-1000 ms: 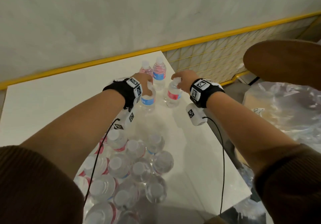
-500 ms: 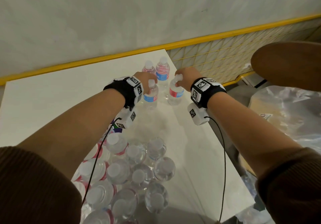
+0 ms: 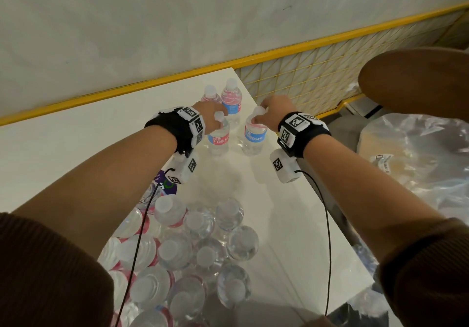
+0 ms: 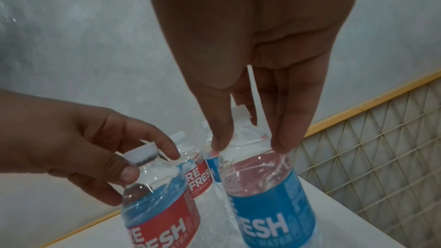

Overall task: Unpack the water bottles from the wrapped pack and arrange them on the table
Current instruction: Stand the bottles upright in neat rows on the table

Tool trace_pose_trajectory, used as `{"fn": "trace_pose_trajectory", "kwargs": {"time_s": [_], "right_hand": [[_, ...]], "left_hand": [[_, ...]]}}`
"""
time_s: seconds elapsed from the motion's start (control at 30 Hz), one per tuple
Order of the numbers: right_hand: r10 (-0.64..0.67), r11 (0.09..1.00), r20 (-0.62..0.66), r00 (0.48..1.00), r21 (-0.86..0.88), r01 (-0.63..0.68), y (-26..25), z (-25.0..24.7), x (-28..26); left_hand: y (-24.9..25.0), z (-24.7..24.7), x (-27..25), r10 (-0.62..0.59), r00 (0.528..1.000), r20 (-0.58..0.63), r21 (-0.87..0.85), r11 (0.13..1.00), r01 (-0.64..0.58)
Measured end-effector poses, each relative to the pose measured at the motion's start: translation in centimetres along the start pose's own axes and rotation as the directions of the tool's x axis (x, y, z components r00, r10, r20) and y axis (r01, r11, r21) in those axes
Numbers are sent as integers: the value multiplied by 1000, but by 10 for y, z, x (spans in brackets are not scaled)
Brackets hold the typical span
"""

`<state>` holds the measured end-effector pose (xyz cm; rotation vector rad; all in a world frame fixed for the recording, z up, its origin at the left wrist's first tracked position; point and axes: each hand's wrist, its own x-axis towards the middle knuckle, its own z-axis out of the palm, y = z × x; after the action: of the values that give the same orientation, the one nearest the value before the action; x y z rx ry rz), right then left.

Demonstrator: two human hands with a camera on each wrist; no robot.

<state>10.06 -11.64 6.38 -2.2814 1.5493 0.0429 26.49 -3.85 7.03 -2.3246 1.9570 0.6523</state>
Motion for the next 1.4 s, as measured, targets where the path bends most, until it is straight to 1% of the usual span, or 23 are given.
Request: {"fn": "trace_pose_trajectory", "kwargs": {"time_s": [0.07,0.13,0.2,0.3,0.4,0.53,0.6,0.7,0.77,0.83,0.9,0.97,1.07,1.1,1.17,1.23,1.27,1.33,1.37,1.4], "right_hand": [[4,999,7,1000,51,-4,2,1,-1],[-16,996,17,1000,94,15,4,2,-2],[-28,996,12,1000,86,27,4,2,-2],[8,998,7,1000,69,-9,2,3,-2],[27,996,-6,1000,83,-26,-1,6,-3],[27,995,-29,999,100,-24,-3,8,-4],[17,995,-9,1000,97,-16,-2,9,-5],[-33,993,8,999,112,32,1,10,-6],[-62,996,22,998,73,60,1,8,-6],[-88,996,51,995,-19,89,1,5,-5],[-112,985,79,991,-122,121,2,3,-7],[-125,976,89,988,-169,138,4,4,-9],[-127,973,94,987,-180,142,8,5,-11],[-120,977,89,989,-168,134,9,5,-13],[-100,984,76,992,-141,110,12,5,-16],[-82,989,66,994,-120,89,16,4,-19],[-78,989,66,995,-117,85,17,3,-19],[-81,988,72,994,-129,90,18,2,-20],[-85,986,75,994,-137,95,17,1,-20],[-87,985,77,993,-144,97,16,1,-20]], "left_hand": [[-2,-1,1,-12,1000,-26,-35,999,11],[-6,-2,5,-61,994,-85,-62,996,56],[-8,-5,9,-80,993,-92,-81,994,73],[-6,-10,16,-10,997,-70,-89,996,3],[-5,-12,20,30,996,-86,-21,999,-32],[-9,-8,24,56,995,-84,-76,995,-63],[-10,-5,26,63,992,-112,-57,996,-70],[-8,-6,28,54,989,-139,-7,998,-56],[-5,-9,28,58,989,-134,-1,998,-58],[-1,-9,28,82,990,-116,1,997,-82],[1,-7,31,101,989,-112,-42,993,-107],[3,-5,35,95,988,-119,-104,989,-107],[14,-3,44,67,992,-104,-141,987,-81],[19,-2,46,59,992,-112,-126,989,-73],[25,0,50,43,989,-144,-34,998,-48],[27,1,52,41,987,-157,-5,999,-42],[27,0,51,67,989,-130,-11,998,-69],[26,-8,49,146,989,-14,-4,989,-146],[25,-13,48,174,984,25,17,985,-174],[25,-16,46,176,984,34,34,984,-177]]}}
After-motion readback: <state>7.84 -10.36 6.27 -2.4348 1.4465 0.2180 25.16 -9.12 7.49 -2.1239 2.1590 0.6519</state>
